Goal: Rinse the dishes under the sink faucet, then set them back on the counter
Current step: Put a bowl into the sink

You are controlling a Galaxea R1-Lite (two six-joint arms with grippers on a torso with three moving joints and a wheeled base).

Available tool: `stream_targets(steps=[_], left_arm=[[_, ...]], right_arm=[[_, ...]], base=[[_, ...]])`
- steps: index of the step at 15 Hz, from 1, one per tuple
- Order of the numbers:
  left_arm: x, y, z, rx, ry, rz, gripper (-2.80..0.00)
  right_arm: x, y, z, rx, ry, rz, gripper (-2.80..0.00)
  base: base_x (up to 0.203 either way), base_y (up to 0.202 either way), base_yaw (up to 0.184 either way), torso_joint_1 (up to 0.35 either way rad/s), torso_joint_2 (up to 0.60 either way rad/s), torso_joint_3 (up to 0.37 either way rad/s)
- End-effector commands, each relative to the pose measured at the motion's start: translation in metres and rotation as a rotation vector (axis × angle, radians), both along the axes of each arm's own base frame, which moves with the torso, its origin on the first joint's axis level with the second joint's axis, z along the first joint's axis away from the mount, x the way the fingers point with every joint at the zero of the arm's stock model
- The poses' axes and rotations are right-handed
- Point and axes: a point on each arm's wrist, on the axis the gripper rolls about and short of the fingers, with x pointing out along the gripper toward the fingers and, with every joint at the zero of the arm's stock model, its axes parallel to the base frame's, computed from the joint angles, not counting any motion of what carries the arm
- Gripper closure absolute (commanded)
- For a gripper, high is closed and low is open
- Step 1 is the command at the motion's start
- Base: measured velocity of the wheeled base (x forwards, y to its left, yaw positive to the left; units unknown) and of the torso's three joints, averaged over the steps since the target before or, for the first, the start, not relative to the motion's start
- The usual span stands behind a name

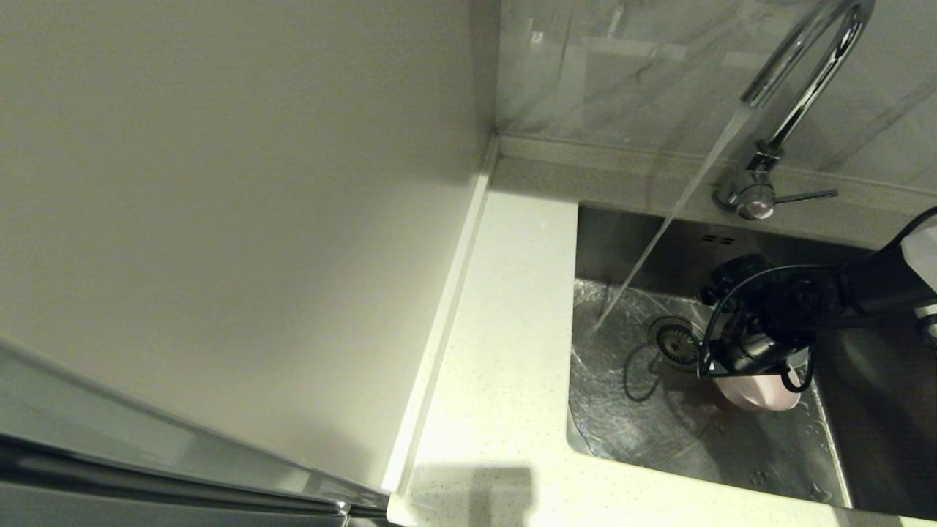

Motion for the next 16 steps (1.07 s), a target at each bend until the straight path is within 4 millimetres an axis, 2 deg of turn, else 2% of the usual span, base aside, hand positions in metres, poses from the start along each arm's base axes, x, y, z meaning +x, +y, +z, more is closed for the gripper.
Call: stream_targets(steps=[1, 2, 5, 7, 8, 10, 13, 16], left_arm=[[0.000, 0.000, 0.000, 0.000, -0.004, 0.001, 0.00], [0.000, 0.000, 0.000, -0.001, -0.004, 0.000, 0.00], [0.000, 0.000, 0.000, -0.001, -0.004, 0.001, 0.00], [0.000, 0.000, 0.000, -0.001, -0.004, 0.001, 0.00], [0.000, 0.000, 0.000, -0.001, -0.004, -0.001, 0.00], [0.000, 0.000, 0.000, -0.001, -0.004, 0.001, 0.00], [0.000, 0.000, 0.000, -0.001, -0.004, 0.000, 0.00], [0.000, 0.000, 0.000, -0.001, -0.004, 0.001, 0.00]], right_arm=[[0.005, -0.001, -0.012, -0.028, 0.024, -0.020, 0.00], [0.006, -0.001, -0.011, -0.031, 0.019, -0.025, -2.80], [0.006, -0.001, -0.009, -0.009, 0.003, -0.064, -2.80], [0.003, -0.001, 0.001, -0.009, -0.019, -0.064, -2.80], [0.001, -0.001, 0.010, -0.008, -0.039, -0.065, -2.80], [-0.014, -0.001, 0.043, -0.014, -0.102, -0.070, -2.80], [-0.067, -0.006, 0.105, -0.044, -0.181, -0.102, -2.80], [-0.137, -0.029, 0.163, -0.062, -0.238, -0.194, -2.80]], base=[[0.000, 0.000, 0.000, 0.000, 0.00, 0.000], [0.000, 0.000, 0.000, 0.000, 0.00, 0.000], [0.000, 0.000, 0.000, 0.000, 0.00, 0.000], [0.000, 0.000, 0.000, 0.000, 0.00, 0.000], [0.000, 0.000, 0.000, 0.000, 0.00, 0.000], [0.000, 0.000, 0.000, 0.000, 0.00, 0.000], [0.000, 0.000, 0.000, 0.000, 0.00, 0.000], [0.000, 0.000, 0.000, 0.000, 0.00, 0.000]])
